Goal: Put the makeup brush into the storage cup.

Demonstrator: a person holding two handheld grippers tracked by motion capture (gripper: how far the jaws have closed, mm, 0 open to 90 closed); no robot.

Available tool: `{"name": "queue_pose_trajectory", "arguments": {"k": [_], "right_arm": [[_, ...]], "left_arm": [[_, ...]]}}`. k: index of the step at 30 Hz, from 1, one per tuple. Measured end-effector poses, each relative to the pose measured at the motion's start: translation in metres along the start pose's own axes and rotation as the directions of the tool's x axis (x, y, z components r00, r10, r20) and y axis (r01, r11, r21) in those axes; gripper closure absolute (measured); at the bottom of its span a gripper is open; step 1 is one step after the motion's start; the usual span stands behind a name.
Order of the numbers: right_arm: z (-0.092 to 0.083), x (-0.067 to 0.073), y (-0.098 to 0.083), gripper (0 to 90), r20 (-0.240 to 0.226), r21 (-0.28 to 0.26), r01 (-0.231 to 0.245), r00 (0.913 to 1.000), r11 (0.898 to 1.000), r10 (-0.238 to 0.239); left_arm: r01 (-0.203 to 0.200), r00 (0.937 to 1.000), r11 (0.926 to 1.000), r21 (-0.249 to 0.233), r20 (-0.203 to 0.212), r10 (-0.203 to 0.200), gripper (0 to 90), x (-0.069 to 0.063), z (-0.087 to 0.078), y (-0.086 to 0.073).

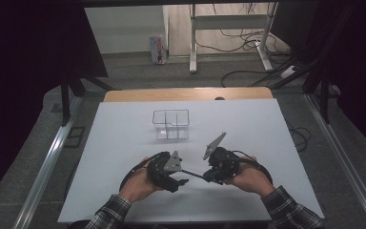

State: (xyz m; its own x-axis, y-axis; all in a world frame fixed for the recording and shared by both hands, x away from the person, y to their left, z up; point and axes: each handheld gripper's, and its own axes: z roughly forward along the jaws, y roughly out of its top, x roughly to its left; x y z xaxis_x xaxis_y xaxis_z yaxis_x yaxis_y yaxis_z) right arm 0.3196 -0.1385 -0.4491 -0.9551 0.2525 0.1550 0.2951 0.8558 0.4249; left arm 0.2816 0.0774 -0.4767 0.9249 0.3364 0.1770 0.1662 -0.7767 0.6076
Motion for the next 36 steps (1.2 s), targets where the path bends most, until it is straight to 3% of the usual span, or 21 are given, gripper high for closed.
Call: {"name": "queue_pose_trajectory", "arguments": {"k": [10,13,14,16,17,18,19,21,27,28,29,31,36], "right_arm": [[0.0,0.005,0.002,83.6,-0.027,0.004,0.026,0.9993,1.0,-0.026],[0.001,0.006,0.002,83.3,-0.031,0.006,0.036,0.9989,0.999,-0.036],[0.001,0.006,0.002,83.3,-0.031,0.006,0.036,0.9989,0.999,-0.036],[-0.002,0.004,0.0,79.3,-0.006,-0.017,0.04,0.9992,0.999,-0.041],[-0.003,0.002,0.0,77.9,0.023,-0.039,0.04,0.999,0.998,-0.039],[-0.005,0.0,-0.001,76.3,0.021,-0.046,0.031,0.9993,0.998,-0.03],[-0.006,-0.003,-0.002,68.7,0.021,-0.055,0.025,0.9995,0.998,-0.024],[-0.007,-0.006,-0.005,53.7,0.064,-0.085,0.002,0.9979,0.996,0.004],[-0.007,-0.015,-0.012,13.4,0.097,-0.141,-0.042,0.9937,0.989,0.056],[-0.007,-0.015,-0.012,13.4,0.097,-0.141,-0.042,0.9937,0.989,0.056],[-0.007,-0.018,-0.014,6.4,0.115,-0.164,-0.052,0.9907,0.985,0.072],[-0.007,-0.019,-0.016,2.1,0.132,-0.172,-0.056,0.988,0.984,0.079],[-0.011,-0.023,-0.022,0.0,0.149,-0.213,-0.073,0.983,0.974,0.106]], "left_arm": [[-0.071,0.9974,0.9968,0.037,0.012,0.07,64.4,-0.005,0.004,-0.002],[-0.126,0.992,0.9906,0.054,0.022,0.125,72.1,-0.008,0.004,-0.004],[-0.126,0.992,0.9906,0.054,0.022,0.125,74.6,-0.008,0.004,-0.004],[-0.159,0.9841,0.9851,0.065,0.091,0.153,80.8,-0.011,0.005,-0.004],[-0.161,0.9834,0.9845,0.07,0.095,0.154,83.1,-0.012,0.005,-0.003],[-0.159,0.9841,0.9846,0.074,0.092,0.152,83.2,-0.013,0.005,-0.003],[-0.152,0.9852,0.9856,0.075,0.092,0.145,83.3,-0.013,0.005,-0.003],[-0.14,0.9866,0.9874,0.074,0.095,0.133,83.2,-0.011,0.004,-0.004],[-0.059,0.9937,0.9956,0.073,0.1,0.051,83.2,-0.003,0.002,-0.011],[-0.059,0.9937,0.9956,0.073,0.1,0.051,83.2,-0.003,0.002,-0.011],[-0.036,0.9939,0.997,0.068,0.107,0.028,83.1,-0.002,0.0,-0.012],[-0.003,0.9934,0.9982,0.059,0.114,-0.004,83.1,-0.001,-0.001,-0.014],[0.072,0.9895,0.9969,0.032,0.123,-0.075,83.0,0.003,-0.006,-0.02]]}}
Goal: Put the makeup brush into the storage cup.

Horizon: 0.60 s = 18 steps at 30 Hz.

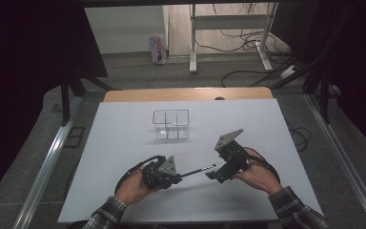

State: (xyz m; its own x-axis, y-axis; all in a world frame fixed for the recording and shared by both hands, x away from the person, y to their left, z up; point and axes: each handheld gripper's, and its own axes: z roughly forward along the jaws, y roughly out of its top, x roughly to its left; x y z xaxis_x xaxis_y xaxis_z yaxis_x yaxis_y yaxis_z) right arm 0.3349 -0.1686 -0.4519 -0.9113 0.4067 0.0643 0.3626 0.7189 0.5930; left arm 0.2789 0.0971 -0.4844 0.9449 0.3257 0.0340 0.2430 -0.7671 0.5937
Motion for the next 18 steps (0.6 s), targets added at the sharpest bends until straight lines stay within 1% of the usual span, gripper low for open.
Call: {"name": "queue_pose_trajectory", "arguments": {"k": [2,3,4,5,6,7,8,9,10,11,12,13,14,15,16,17,18], "right_arm": [[-0.003,-0.001,-0.001,0.0,0.006,-0.021,-0.014,0.9999,1.0,0.014],[-0.003,-0.001,-0.001,0.0,0.006,-0.021,-0.014,0.9999,1.0,0.014],[-0.006,-0.003,-0.003,0.0,0.015,-0.043,-0.021,0.9997,0.999,0.022],[-0.006,-0.003,-0.003,0.0,0.015,-0.043,-0.021,0.9997,0.999,0.022],[-0.008,-0.004,-0.004,1.2,0.019,-0.069,-0.034,0.9992,0.997,0.035],[-0.008,-0.004,-0.005,1.7,0.02,-0.079,-0.035,0.9991,0.996,0.037],[-0.009,-0.004,-0.006,2.1,0.019,-0.088,-0.045,0.9987,0.995,0.047],[-0.01,-0.004,-0.007,2.3,0.014,-0.095,-0.052,0.9984,0.994,0.054],[-0.01,-0.004,-0.007,2.2,0.01,-0.1,-0.059,0.9981,0.993,0.06],[-0.011,-0.003,-0.008,2.0,0.008,-0.102,-0.066,0.9977,0.993,0.067],[-0.011,-0.003,-0.009,2.0,0.004,-0.112,-0.07,0.9975,0.991,0.07],[-0.011,-0.002,-0.01,1.8,-0.003,-0.122,-0.077,0.997,0.99,0.077],[-0.012,-0.002,-0.01,1.2,-0.009,-0.13,-0.085,0.9964,0.988,0.085],[-0.012,-0.002,-0.01,1.2,-0.009,-0.13,-0.085,0.9964,0.988,0.085],[-0.012,0.0,-0.011,0.0,-0.014,-0.147,-0.099,0.9951,0.984,0.098],[-0.012,0.001,-0.011,0.0,-0.01,-0.153,-0.105,0.9944,0.983,0.105],[-0.013,0.002,-0.01,0.0,-0.002,-0.162,-0.117,0.993,0.98,0.118]], "left_arm": [[0.032,0.9994,0.9992,-0.023,0.016,-0.032,83.0,0.002,-0.003,-0.003],[0.032,0.9994,0.9992,-0.023,0.016,-0.032,83.0,0.002,-0.003,-0.003],[0.065,0.9976,0.9968,-0.046,0.028,-0.063,82.9,0.005,-0.005,-0.006],[0.065,0.9976,0.9968,-0.046,0.028,-0.063,83.0,0.005,-0.005,-0.006],[0.089,0.9955,0.9939,-0.065,0.038,-0.086,83.0,0.006,-0.007,-0.009],[0.105,0.9938,0.9911,-0.082,0.043,-0.102,82.9,0.007,-0.008,-0.01],[0.133,0.9903,0.985,-0.109,0.053,-0.128,82.9,0.007,-0.009,-0.012],[0.152,0.9875,0.9799,-0.129,0.062,-0.145,83.0,0.007,-0.01,-0.013],[0.15,0.9877,0.9795,-0.135,0.066,-0.142,83.0,0.009,-0.012,-0.015],[0.164,0.9854,0.9747,-0.152,0.072,-0.155,83.0,0.01,-0.013,-0.016],[0.184,0.9819,0.968,-0.171,0.079,-0.172,83.0,0.01,-0.013,-0.017],[0.192,0.9801,0.965,-0.179,0.085,-0.179,82.9,0.01,-0.014,-0.019],[0.205,0.9775,0.9597,-0.192,0.089,-0.191,82.9,0.011,-0.015,-0.02],[0.205,0.9775,0.9597,-0.192,0.089,-0.191,83.0,0.011,-0.015,-0.02],[0.233,0.9712,0.948,-0.216,0.101,-0.216,82.9,0.012,-0.016,-0.022],[0.239,0.9699,0.9437,-0.228,0.101,-0.222,82.9,0.012,-0.017,-0.023],[0.254,0.9663,0.9367,-0.241,0.107,-0.234,83.0,0.013,-0.018,-0.024]]}}
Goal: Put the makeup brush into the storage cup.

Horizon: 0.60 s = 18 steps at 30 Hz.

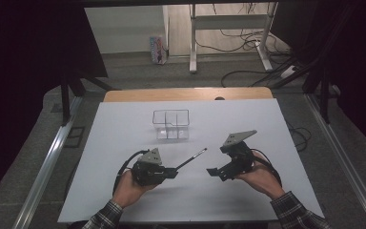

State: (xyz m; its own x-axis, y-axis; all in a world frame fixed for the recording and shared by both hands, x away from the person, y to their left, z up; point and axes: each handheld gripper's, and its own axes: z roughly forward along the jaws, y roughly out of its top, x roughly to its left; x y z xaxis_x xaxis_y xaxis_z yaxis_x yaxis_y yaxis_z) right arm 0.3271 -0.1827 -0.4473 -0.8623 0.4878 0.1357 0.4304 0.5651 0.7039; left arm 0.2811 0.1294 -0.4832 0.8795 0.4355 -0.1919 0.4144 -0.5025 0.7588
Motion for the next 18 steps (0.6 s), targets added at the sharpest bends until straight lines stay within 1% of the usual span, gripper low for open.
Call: {"name": "queue_pose_trajectory", "arguments": {"k": [1,2,4,8,10,12,13,14,16,18], "right_arm": [[-0.001,0.0,0.0,0.0,-0.004,-0.007,-0.011,0.9999,1.0,0.011],[-0.001,0.0,0.001,0.0,-0.011,-0.013,-0.029,0.9995,0.999,0.029],[-0.003,0.0,0.002,0.0,-0.032,-0.038,-0.051,0.9983,0.998,0.049],[-0.007,0.002,0.003,0.0,-0.062,-0.09,-0.089,0.9946,0.992,0.083],[-0.008,0.002,0.003,0.6,-0.081,-0.109,-0.115,0.991,0.987,0.107],[-0.01,0.003,0.004,3.9,-0.099,-0.123,-0.132,0.9878,0.984,0.12],[-0.011,0.004,0.005,6.0,-0.1,-0.129,-0.134,0.9875,0.983,0.122],[-0.011,0.005,0.005,9.0,-0.102,-0.141,-0.134,0.9874,0.981,0.12],[-0.013,0.006,0.006,16.2,-0.122,-0.161,-0.146,0.9844,0.976,0.127],[-0.014,0.007,0.007,23.8,-0.152,-0.18,-0.165,0.9787,0.97,0.138]], "left_arm": [[0.017,0.9998,0.9997,-0.016,0.006,-0.017,83.0,0.0,-0.001,0.0],[0.027,0.9996,0.9992,-0.03,0.007,-0.027,82.9,0.0,-0.002,-0.001],[0.046,0.9988,0.9971,-0.06,0.015,-0.046,82.9,0.0,-0.004,-0.002],[0.078,0.9968,0.9908,-0.111,0.029,-0.075,82.9,-0.002,-0.005,-0.003],[0.092,0.9955,0.987,-0.132,0.033,-0.089,82.9,-0.003,-0.005,-0.004],[0.11,0.9936,0.9812,-0.159,0.045,-0.104,82.9,-0.004,-0.004,-0.005],[0.118,0.9925,0.9783,-0.17,0.051,-0.111,82.9,-0.004,-0.004,-0.005],[0.122,0.992,0.9765,-0.178,0.055,-0.114,82.9,-0.005,-0.004,-0.005],[0.128,0.9909,0.9721,-0.197,0.068,-0.116,82.9,-0.006,-0.003,-0.004],[0.123,0.991,0.971,-0.205,0.076,-0.11,82.9,-0.008,-0.001,-0.004]]}}
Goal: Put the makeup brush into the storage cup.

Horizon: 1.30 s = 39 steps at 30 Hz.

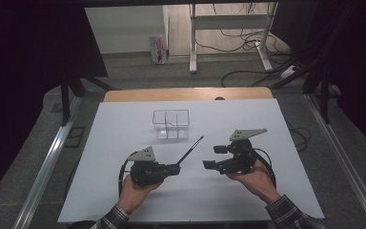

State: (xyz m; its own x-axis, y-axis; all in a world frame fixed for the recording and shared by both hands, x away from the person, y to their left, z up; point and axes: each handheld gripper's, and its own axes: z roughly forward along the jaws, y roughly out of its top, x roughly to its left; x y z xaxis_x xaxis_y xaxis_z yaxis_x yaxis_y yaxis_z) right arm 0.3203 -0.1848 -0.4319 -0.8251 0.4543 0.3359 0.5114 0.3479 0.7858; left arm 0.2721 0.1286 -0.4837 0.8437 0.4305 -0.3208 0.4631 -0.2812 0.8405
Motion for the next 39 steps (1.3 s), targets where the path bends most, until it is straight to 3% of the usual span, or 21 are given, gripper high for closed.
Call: {"name": "queue_pose_trajectory", "arguments": {"k": [4,5,9,16,21,22,24,25,26,28,33,37,38,39], "right_arm": [[-0.001,0.001,0.001,33.0,-0.043,-0.03,-0.022,0.9989,0.999,0.021],[-0.003,0.001,0.001,39.2,-0.07,-0.048,-0.033,0.9971,0.998,0.029],[-0.003,0.0,0.002,48.6,-0.131,-0.069,-0.054,0.9904,0.996,0.045],[-0.003,-0.001,0.001,60.1,-0.197,-0.071,-0.086,0.9778,0.994,0.071],[-0.002,-0.005,0.0,74.7,-0.242,-0.058,-0.113,0.9655,0.992,0.096],[-0.002,-0.006,-0.001,76.9,-0.258,-0.055,-0.119,0.9608,0.991,0.101],[-0.001,-0.008,-0.001,82.0,-0.315,-0.047,-0.145,0.9411,0.988,0.123],[0.0,-0.008,-0.001,82.4,-0.324,-0.038,-0.148,0.9374,0.988,0.128],[0.0,-0.007,-0.001,82.6,-0.314,-0.034,-0.138,0.9416,0.99,0.121],[0.0,-0.005,0.0,82.7,-0.286,-0.021,-0.109,0.9532,0.994,0.099],[-0.001,-0.003,0.002,82.8,-0.22,0.005,-0.059,0.9738,0.998,0.059],[0.0,0.0,0.002,82.8,-0.172,0.032,-0.017,0.9848,0.999,0.023],[0.001,0.001,0.003,82.8,-0.156,0.043,0.0,0.9877,0.999,0.006],[0.002,0.002,0.003,82.8,-0.146,0.052,0.016,0.9893,0.999,-0.008]], "left_arm": [[-0.015,0.9997,0.9999,-0.003,0.02,0.015,82.9,-0.004,0.004,0.0],[-0.036,0.9988,0.9994,-0.003,0.034,0.036,82.9,-0.007,0.007,0.001],[-0.075,0.996,0.9971,0.01,0.049,0.075,82.9,-0.012,0.012,0.001],[-0.12,0.9913,0.9922,0.035,0.058,0.118,82.7,-0.016,0.018,0.001],[-0.155,0.9866,0.9858,0.066,0.063,0.151,82.7,-0.019,0.022,0.001],[-0.16,0.9859,0.9844,0.073,0.061,0.156,82.5,-0.019,0.023,0.001],[-0.165,0.9852,0.9816,0.097,0.062,0.159,81.5,-0.018,0.026,0.0],[-0.167,0.9853,0.9808,0.101,0.054,0.162,79.6,-0.018,0.026,0.0],[-0.167,0.9853,0.9808,0.101,0.054,0.162,75.2,-0.018,0.026,0.0],[-0.17,0.9854,0.9777,0.124,0.007,0.17,59.3,-0.019,0.027,0.001],[-0.169,0.9823,0.9735,0.155,-0.056,0.179,36.8,-0.02,0.026,0.004],[-0.158,0.9825,0.97,0.185,-0.069,0.173,25.2,-0.02,0.029,0.005],[-0.16,0.982,0.9662,0.202,-0.067,0.177,22.5,-0.019,0.03,0.005],[-0.148,0.984,0.9676,0.205,-0.068,0.165,20.4,-0.019,0.032,0.005]]}}
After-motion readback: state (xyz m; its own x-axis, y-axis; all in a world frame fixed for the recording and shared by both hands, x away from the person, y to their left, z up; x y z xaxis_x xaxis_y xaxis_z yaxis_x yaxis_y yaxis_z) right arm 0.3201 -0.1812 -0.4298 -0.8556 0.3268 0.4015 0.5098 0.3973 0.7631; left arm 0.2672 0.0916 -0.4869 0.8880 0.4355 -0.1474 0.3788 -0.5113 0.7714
